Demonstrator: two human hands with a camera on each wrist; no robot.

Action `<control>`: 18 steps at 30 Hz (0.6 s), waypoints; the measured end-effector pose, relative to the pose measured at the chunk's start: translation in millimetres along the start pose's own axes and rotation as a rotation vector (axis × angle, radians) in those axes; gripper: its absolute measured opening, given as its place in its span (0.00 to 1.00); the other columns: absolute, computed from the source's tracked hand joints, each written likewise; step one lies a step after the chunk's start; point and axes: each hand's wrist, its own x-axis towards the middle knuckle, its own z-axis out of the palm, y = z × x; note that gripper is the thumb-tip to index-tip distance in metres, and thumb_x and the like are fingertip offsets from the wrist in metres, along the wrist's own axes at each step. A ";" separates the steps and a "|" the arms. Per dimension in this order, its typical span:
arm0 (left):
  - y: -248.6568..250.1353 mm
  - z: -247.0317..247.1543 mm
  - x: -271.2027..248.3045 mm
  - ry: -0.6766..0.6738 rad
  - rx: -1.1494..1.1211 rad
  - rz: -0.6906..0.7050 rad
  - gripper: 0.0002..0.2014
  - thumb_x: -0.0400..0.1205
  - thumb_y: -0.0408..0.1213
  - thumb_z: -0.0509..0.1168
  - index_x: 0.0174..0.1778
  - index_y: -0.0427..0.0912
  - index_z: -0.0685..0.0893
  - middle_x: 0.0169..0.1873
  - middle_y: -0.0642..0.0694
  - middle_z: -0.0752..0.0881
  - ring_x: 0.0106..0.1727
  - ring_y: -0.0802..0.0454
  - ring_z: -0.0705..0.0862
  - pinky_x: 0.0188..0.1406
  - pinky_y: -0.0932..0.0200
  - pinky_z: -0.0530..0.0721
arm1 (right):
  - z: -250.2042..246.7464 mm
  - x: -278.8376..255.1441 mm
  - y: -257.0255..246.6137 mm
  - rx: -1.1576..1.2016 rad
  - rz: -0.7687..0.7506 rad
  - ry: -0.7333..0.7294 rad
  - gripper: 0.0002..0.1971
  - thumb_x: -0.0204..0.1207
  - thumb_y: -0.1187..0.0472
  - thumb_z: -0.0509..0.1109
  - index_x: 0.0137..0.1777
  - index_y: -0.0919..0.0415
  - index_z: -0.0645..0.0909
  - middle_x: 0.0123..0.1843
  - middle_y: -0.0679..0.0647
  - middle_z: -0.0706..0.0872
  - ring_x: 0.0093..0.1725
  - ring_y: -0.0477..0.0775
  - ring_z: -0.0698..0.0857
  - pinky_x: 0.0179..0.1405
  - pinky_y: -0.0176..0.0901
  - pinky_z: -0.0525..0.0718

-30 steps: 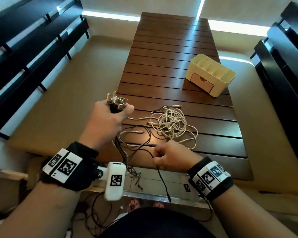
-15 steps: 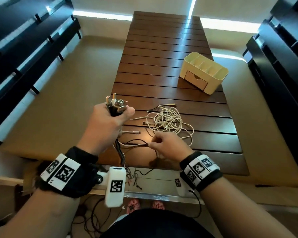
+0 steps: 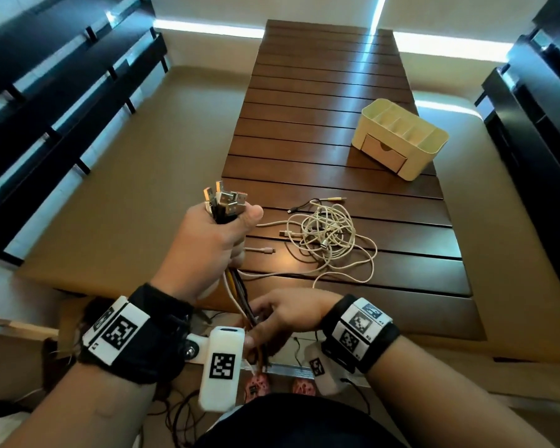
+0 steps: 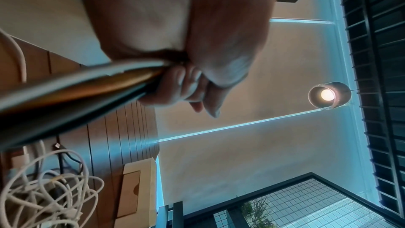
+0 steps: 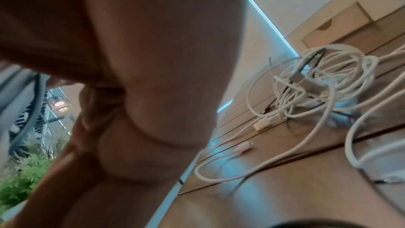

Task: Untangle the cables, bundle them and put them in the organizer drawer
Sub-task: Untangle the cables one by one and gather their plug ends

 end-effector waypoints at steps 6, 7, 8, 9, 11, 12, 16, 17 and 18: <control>-10.8 1.3 -0.2 -0.019 0.042 -0.033 0.07 0.80 0.35 0.70 0.38 0.40 0.80 0.24 0.48 0.64 0.24 0.53 0.59 0.22 0.58 0.60 | -30.8 -13.8 28.5 -0.134 -0.004 0.289 0.20 0.76 0.52 0.77 0.67 0.47 0.82 0.61 0.44 0.89 0.60 0.43 0.87 0.68 0.50 0.83; -13.8 1.2 -0.2 -0.025 0.049 -0.043 0.08 0.81 0.34 0.70 0.37 0.41 0.80 0.24 0.48 0.64 0.24 0.53 0.59 0.23 0.57 0.60 | -37.6 -17.9 34.4 -0.137 -0.003 0.416 0.18 0.77 0.51 0.76 0.67 0.49 0.83 0.61 0.44 0.89 0.60 0.43 0.87 0.68 0.50 0.83; -17.0 0.8 -0.5 -0.028 0.054 -0.054 0.09 0.82 0.32 0.69 0.36 0.42 0.80 0.24 0.48 0.65 0.24 0.52 0.60 0.24 0.57 0.60 | -44.5 -21.7 40.5 -0.143 0.003 0.547 0.16 0.79 0.51 0.75 0.65 0.49 0.83 0.59 0.44 0.89 0.58 0.43 0.87 0.66 0.51 0.85; -19.7 0.7 -0.2 -0.030 0.057 -0.063 0.10 0.83 0.31 0.69 0.36 0.43 0.80 0.24 0.49 0.66 0.23 0.52 0.61 0.23 0.57 0.61 | -50.2 -25.4 46.3 -0.165 0.019 0.668 0.13 0.79 0.52 0.74 0.63 0.49 0.84 0.56 0.45 0.88 0.55 0.43 0.87 0.64 0.52 0.87; -24.1 0.6 0.5 -0.016 0.026 -0.091 0.06 0.81 0.30 0.70 0.39 0.41 0.80 0.23 0.52 0.67 0.22 0.55 0.63 0.23 0.59 0.64 | -57.7 -30.3 55.5 -0.233 0.090 0.853 0.07 0.79 0.52 0.74 0.55 0.48 0.84 0.52 0.45 0.87 0.51 0.45 0.87 0.58 0.53 0.89; -24.9 0.6 1.0 -0.009 -0.011 -0.107 0.03 0.78 0.31 0.69 0.43 0.39 0.80 0.23 0.52 0.68 0.22 0.56 0.64 0.23 0.59 0.66 | -59.5 -32.4 58.4 -0.271 0.119 0.912 0.06 0.78 0.51 0.75 0.52 0.48 0.84 0.51 0.46 0.87 0.50 0.45 0.87 0.57 0.53 0.89; -26.2 0.7 2.6 0.005 -0.124 -0.138 0.12 0.72 0.29 0.63 0.52 0.35 0.80 0.25 0.50 0.68 0.23 0.55 0.65 0.25 0.59 0.69 | -57.2 -41.8 68.5 -0.379 0.263 0.924 0.16 0.72 0.42 0.78 0.46 0.52 0.81 0.45 0.48 0.87 0.44 0.48 0.86 0.47 0.49 0.88; -25.7 0.7 2.0 0.004 -0.127 -0.129 0.13 0.73 0.29 0.63 0.53 0.34 0.79 0.25 0.50 0.69 0.24 0.55 0.66 0.26 0.59 0.70 | -54.9 -42.9 71.5 -0.427 0.322 0.879 0.18 0.70 0.40 0.79 0.47 0.52 0.80 0.45 0.48 0.86 0.44 0.48 0.85 0.45 0.47 0.87; -26.0 0.5 1.5 0.002 -0.118 -0.125 0.12 0.74 0.29 0.63 0.54 0.34 0.79 0.25 0.51 0.69 0.24 0.55 0.67 0.27 0.59 0.71 | -52.6 -42.6 75.5 -0.475 0.378 0.833 0.21 0.68 0.38 0.80 0.48 0.52 0.80 0.45 0.47 0.85 0.45 0.48 0.84 0.43 0.46 0.85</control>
